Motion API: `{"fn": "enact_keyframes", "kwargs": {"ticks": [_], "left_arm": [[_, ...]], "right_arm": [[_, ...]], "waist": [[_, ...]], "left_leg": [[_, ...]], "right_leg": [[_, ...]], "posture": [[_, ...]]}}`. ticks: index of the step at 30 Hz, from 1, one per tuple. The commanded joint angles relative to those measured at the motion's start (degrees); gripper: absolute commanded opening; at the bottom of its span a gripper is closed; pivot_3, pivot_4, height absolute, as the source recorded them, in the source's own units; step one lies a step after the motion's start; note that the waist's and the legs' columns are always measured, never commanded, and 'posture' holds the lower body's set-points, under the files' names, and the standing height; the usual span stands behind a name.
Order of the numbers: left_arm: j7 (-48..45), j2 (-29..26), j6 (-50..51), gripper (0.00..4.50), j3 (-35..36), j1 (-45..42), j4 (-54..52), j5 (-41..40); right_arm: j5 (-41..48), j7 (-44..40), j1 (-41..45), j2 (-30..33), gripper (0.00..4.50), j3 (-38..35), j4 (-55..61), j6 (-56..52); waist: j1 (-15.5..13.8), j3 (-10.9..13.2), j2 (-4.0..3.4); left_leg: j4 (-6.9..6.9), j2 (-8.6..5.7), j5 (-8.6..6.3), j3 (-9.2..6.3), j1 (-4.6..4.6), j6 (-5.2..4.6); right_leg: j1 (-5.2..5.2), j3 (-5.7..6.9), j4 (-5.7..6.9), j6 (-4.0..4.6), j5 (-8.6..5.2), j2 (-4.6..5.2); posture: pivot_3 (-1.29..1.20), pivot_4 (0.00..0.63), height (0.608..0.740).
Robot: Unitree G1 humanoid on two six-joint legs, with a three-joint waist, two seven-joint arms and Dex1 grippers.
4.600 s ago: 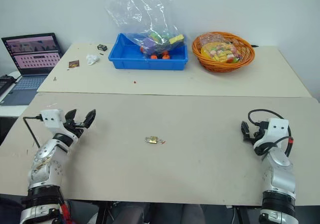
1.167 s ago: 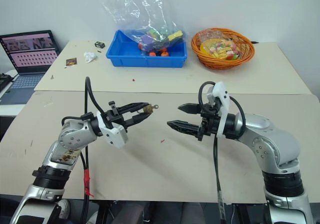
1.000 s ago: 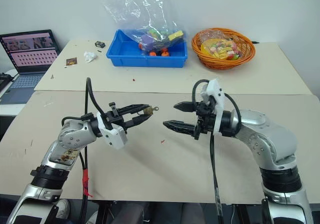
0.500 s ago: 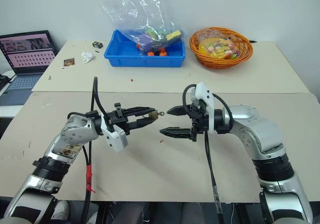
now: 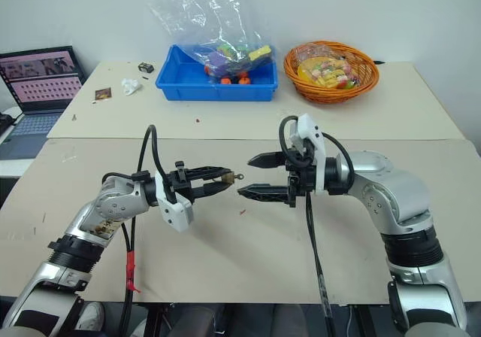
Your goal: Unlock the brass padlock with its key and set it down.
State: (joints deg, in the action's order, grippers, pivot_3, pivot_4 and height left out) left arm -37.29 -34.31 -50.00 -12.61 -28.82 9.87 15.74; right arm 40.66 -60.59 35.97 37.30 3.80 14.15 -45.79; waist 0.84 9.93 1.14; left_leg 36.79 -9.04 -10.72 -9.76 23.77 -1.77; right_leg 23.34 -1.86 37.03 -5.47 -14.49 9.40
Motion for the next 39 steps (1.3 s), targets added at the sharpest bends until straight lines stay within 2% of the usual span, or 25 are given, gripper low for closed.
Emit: {"fn": "enact_keyframes", "kwargs": {"ticks": [1,20,24,34,39], "left_arm": [[1.2,-0.14,-0.91,0.79,-0.03,-1.16,-0.83,-0.86],[1.31,-0.57,-0.81,0.79,0.03,-1.17,-1.46,-1.21],[1.24,-0.6,-0.7,0.79,0.01,-1.06,-1.66,-1.38],[1.08,-0.57,-0.51,0.79,-0.08,-0.88,-1.95,-1.72],[1.07,-0.58,-0.43,0.79,-0.11,-0.87,-1.96,-1.8]], "right_arm": [[-1.67,0.42,1.95,-2.67,4.5,1.91,-1.92,1.77],[-6.35,-3.74,4.72,-5.03,4.5,2.8,-11.41,4.36],[-6.22,-3.97,4.79,-5.01,3.51,2.56,-10.94,3.98],[-5.76,-3.97,4.67,-5.09,0.04,2.62,-9.72,3.3],[-5.57,-3.95,4.66,-5.17,0.02,2.72,-8.92,2.92]], "waist": [[0.08,0.0,0.0],[0.11,0.0,0.0],[0.15,0.0,-0.01],[0.14,0.0,0.0],[0.14,0.0,-0.01]], "left_leg": [[0.0,0.0,0.0,0.0,0.0,0.0],[0.0,-0.01,0.0,0.09,0.01,0.0],[0.0,-0.01,0.0,0.09,0.01,0.0],[0.0,-0.01,0.0,0.12,0.01,0.0],[0.0,-0.01,0.0,0.12,0.01,0.0]], "right_leg": [[0.0,0.0,0.0,0.0,0.0,0.0],[0.12,-0.08,0.07,0.0,0.0,0.01],[0.14,-0.09,0.08,0.01,0.01,0.0],[0.15,-0.12,0.08,0.01,0.01,0.0],[0.15,-0.13,0.08,0.01,0.01,0.0]], "posture": [[0.0,0.15,0.74],[0.0,0.15,0.74],[0.0,0.15,0.74],[0.0,0.15,0.74],[0.0,0.15,0.74]]}}
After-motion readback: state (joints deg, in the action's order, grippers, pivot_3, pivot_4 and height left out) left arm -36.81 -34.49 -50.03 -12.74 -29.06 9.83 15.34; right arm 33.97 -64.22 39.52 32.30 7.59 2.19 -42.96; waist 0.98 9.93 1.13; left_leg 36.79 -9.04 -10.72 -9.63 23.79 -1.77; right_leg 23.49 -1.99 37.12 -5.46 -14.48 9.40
